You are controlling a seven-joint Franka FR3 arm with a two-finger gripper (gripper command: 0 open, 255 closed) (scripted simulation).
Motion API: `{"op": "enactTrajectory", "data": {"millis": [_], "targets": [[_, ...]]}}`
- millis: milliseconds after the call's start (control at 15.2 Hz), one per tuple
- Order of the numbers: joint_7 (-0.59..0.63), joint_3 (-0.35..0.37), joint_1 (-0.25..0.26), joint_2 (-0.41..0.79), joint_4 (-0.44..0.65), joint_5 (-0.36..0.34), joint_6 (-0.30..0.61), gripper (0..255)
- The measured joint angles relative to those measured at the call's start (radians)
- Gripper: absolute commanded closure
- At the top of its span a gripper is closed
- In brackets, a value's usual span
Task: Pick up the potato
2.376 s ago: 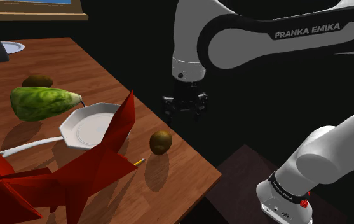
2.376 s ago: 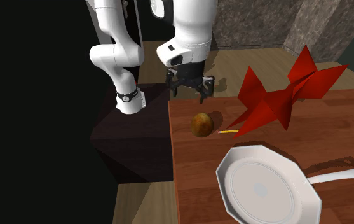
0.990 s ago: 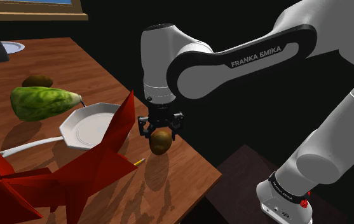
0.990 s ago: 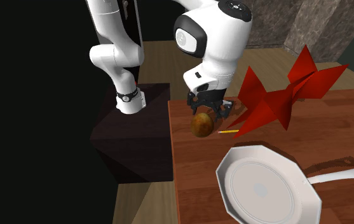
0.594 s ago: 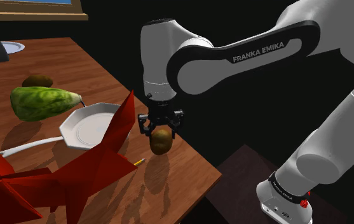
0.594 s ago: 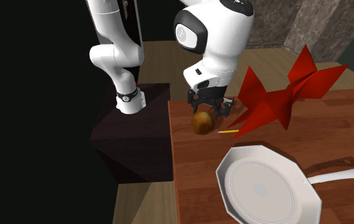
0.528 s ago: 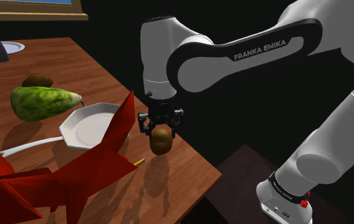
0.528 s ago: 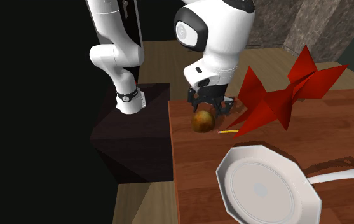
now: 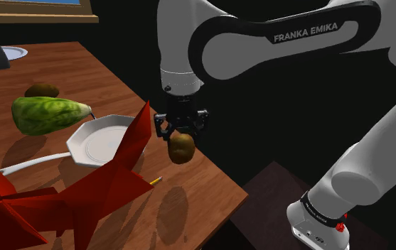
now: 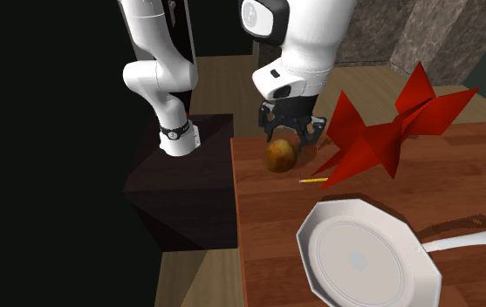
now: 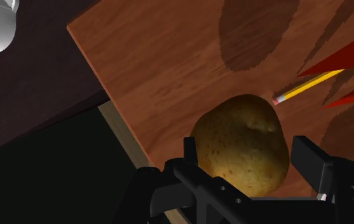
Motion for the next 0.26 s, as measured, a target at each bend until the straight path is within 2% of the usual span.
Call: {"op": "enactTrajectory", "data": {"millis": [264], "targets": [[-0.001,-0.002,-0.002,-0.008,0.04,0.004,-0.046,255]]}}
